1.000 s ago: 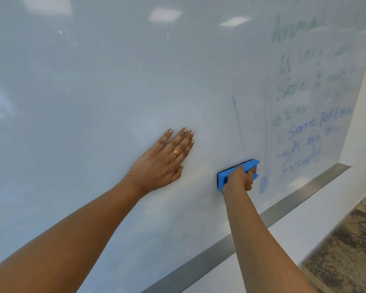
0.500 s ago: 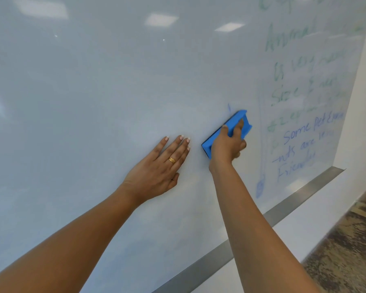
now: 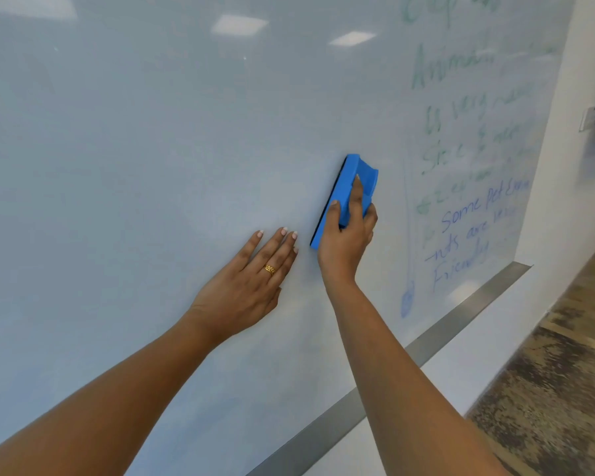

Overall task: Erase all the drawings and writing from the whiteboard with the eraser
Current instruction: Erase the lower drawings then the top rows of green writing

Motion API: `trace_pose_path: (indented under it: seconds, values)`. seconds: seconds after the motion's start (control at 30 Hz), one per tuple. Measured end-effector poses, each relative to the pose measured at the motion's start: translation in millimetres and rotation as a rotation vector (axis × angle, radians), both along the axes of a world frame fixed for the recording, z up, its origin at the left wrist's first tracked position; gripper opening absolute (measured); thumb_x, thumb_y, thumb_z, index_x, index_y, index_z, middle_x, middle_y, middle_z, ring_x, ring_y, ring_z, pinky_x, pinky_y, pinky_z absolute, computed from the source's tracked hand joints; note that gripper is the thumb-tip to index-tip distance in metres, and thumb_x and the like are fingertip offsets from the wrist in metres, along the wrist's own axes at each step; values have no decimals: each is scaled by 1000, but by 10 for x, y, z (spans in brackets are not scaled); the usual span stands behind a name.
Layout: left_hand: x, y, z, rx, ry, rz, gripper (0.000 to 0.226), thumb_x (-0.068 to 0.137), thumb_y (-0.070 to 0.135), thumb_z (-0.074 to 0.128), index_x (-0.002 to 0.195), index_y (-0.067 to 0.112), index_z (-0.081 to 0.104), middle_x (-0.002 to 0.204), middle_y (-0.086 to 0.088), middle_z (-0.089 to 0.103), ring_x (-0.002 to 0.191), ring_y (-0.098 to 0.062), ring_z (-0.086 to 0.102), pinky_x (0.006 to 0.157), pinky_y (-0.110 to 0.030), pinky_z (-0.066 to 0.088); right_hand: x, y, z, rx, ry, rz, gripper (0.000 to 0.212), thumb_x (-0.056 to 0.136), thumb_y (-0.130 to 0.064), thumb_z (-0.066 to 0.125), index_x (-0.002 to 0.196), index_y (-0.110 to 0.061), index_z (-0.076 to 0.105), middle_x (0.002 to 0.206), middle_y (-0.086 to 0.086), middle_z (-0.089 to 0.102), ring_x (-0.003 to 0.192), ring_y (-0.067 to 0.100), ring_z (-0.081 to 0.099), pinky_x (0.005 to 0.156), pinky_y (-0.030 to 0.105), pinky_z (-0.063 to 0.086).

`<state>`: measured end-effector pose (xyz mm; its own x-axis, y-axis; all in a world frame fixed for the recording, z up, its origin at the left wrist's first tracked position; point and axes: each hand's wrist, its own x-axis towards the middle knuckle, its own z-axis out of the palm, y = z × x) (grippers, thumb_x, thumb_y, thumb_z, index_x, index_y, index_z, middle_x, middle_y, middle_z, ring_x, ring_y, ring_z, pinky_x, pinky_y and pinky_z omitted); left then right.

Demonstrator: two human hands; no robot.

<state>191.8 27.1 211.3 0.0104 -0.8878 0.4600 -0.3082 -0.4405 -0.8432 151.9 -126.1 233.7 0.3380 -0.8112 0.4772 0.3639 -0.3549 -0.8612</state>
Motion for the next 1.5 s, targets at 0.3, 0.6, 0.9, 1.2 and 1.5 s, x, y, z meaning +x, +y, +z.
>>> trace_pose_path:
  seconds: [0.3, 0.6, 0.9, 1.2, 1.5]
  values:
    - [-1, -16, -7, 11, -18, 21, 58, 97, 28, 18, 146, -3, 20, 153, -22, 18, 142, -36, 15, 116, -51, 8, 43, -271, -611, 474, 42, 19, 46, 98, -30, 42, 141, -39, 30, 140, 2, 31, 120, 25, 44, 87, 29, 38]
    - [-62, -61, 20, -21, 65, 39, 59, 94, 31, 24, 145, 1, 28, 153, -18, 23, 142, -31, 15, 115, -50, 10, 101, -291, -381, 272, 29, -74, 47, 96, -29, 47, 141, -33, 35, 133, 9, 36, 113, 27, 43, 79, 29, 40]
    - [4, -703, 344, 14, 78, 10, 60, 88, 32, 29, 139, 2, 40, 148, -16, 33, 139, -29, 26, 112, -53, 15, 165, -670, 94, -200, -45, -127, 50, 94, -29, 50, 141, -32, 35, 129, 12, 38, 107, 24, 45, 77, 25, 42]
    - [115, -1330, 445, -25, -21, 93, 63, 93, 38, 20, 145, 2, 23, 152, -15, 24, 142, -29, 22, 114, -54, 13, 236, -1233, 363, -157, -37, -33, 50, 95, -30, 47, 142, -35, 30, 131, 8, 35, 111, 20, 40, 78, 17, 32]
    - [114, -1378, 363, -58, -54, 100, 63, 95, 37, 20, 146, 1, 23, 154, -17, 19, 143, -31, 17, 114, -53, 12, 240, -1447, -447, 96, -9, 3, 50, 95, -30, 49, 141, -37, 31, 126, 12, 36, 107, 30, 47, 86, 33, 46]
